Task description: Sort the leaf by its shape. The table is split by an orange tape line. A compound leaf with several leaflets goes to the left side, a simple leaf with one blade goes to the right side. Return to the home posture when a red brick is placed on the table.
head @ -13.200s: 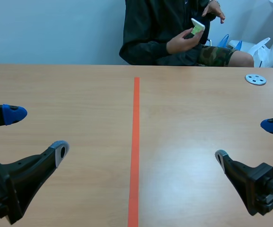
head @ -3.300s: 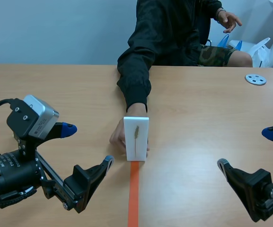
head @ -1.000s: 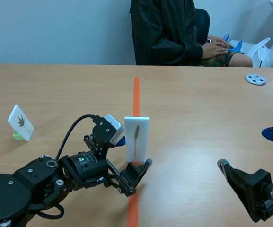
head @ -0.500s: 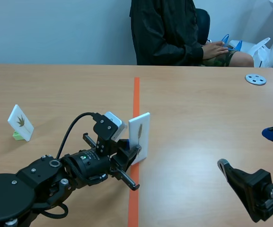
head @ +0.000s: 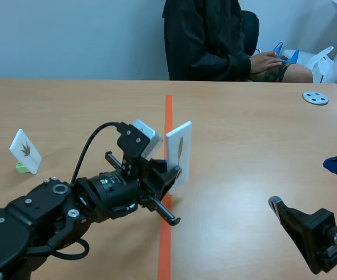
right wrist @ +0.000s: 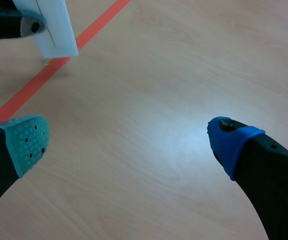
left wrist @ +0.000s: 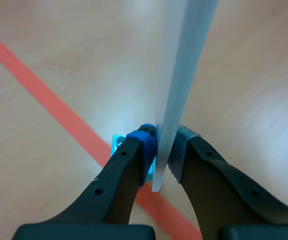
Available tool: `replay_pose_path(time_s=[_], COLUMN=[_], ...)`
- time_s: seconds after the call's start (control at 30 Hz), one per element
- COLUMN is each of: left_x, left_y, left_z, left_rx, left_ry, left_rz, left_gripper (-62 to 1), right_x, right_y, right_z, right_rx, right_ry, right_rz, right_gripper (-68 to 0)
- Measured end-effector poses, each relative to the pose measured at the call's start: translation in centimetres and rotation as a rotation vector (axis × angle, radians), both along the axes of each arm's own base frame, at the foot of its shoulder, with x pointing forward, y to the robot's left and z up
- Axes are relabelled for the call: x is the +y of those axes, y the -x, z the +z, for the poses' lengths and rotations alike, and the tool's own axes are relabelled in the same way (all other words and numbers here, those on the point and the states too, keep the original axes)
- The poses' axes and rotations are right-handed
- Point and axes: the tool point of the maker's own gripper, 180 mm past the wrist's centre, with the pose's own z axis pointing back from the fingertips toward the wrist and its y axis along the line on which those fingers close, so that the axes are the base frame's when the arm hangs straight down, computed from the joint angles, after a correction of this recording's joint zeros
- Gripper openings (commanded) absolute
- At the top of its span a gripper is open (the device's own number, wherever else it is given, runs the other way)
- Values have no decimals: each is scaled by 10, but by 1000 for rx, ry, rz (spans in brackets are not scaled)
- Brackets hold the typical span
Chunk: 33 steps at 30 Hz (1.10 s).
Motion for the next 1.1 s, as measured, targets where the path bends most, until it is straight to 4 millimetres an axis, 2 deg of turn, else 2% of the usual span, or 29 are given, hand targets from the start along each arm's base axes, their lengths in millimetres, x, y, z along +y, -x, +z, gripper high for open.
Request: replay_pose_path(time_s=[0.1, 0.17, 0.53, 0.7, 0.87, 1.1], left_x=[4, 14, 85, 119, 170, 212], left_y=[1, 5, 44, 49, 36, 34], left_z=[32, 46, 86, 83, 85, 75], left_rx=[-39, -48, -43, -37, -45, -44], left_ry=[49, 56, 117, 73, 84, 31], left_rz=[29, 58, 273, 369, 573, 721], left_gripper=[-571, -571, -571, -571, -571, -571], right_x=[0, 0, -1, -1, -1, -1], right_y=[0, 0, 1, 1, 1, 1], right_z=[0, 0, -2, -2, -2, -2], right_rx=[0, 0, 9, 9, 9, 9], right_ry=[0, 0, 6, 6, 6, 6], right_rz=[0, 0, -2, -2, -2, -2], right_gripper=[4, 4, 4, 4, 4, 4])
